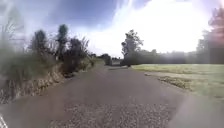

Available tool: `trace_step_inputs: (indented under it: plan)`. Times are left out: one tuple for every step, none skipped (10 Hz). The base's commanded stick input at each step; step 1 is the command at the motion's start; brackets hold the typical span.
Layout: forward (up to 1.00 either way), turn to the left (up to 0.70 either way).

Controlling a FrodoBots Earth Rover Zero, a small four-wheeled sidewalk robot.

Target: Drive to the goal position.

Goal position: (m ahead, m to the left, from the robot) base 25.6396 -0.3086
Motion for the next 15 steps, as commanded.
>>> trace_step_inputs:
  plan:
    - [0.85, 0.00]
    - [0.85, 0.00]
    - [0.85, 0.00]
    - [0.85, 0.00]
    - [0.85, 0.00]
    - [0.85, 0.00]
    - [0.85, 0.00]
    - [0.85, 0.00]
    - [0.85, 0.00]
    - [0.85, -0.34]
    - [0.85, -0.34]
    - [0.85, -0.34]
    - [0.85, -0.34]
    - [0.85, -0.34]
    - [0.85, -0.34]
